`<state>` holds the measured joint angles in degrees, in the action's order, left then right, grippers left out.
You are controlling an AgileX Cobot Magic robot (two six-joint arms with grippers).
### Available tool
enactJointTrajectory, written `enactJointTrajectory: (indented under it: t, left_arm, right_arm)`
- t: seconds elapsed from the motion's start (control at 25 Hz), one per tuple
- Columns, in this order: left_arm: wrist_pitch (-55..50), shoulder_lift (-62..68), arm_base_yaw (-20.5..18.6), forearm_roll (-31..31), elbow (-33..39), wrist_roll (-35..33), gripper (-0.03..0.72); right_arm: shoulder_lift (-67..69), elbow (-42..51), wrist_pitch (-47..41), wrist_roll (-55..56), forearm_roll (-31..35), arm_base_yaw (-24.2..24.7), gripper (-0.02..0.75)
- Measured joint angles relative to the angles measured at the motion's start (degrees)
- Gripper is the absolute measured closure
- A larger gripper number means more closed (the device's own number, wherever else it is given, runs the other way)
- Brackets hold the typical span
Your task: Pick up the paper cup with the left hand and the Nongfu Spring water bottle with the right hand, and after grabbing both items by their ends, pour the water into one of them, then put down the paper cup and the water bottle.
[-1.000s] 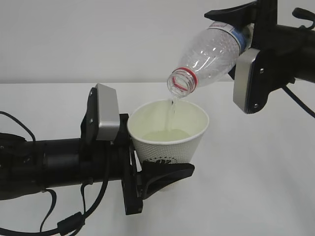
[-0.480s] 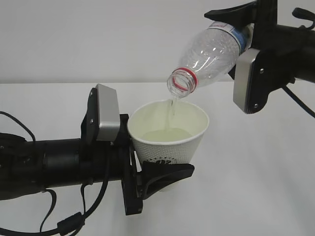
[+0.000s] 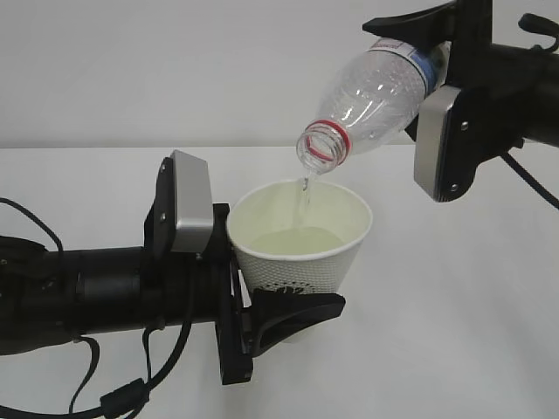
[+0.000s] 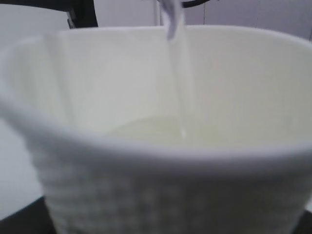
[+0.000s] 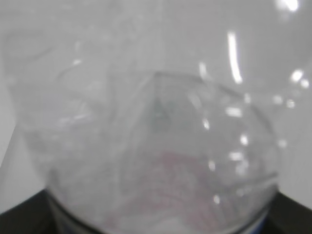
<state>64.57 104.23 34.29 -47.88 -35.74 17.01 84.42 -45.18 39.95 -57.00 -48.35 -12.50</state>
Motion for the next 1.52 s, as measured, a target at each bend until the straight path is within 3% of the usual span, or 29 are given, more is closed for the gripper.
enactJointTrajectory:
  t: [1.52]
  left_arm:
    - [0.0, 0.0, 0.0, -0.16, 0.0, 0.0, 0.191]
  right_arm:
    - [-0.12, -0.1, 0.1, -0.6, 0.13, 0.0, 0.226]
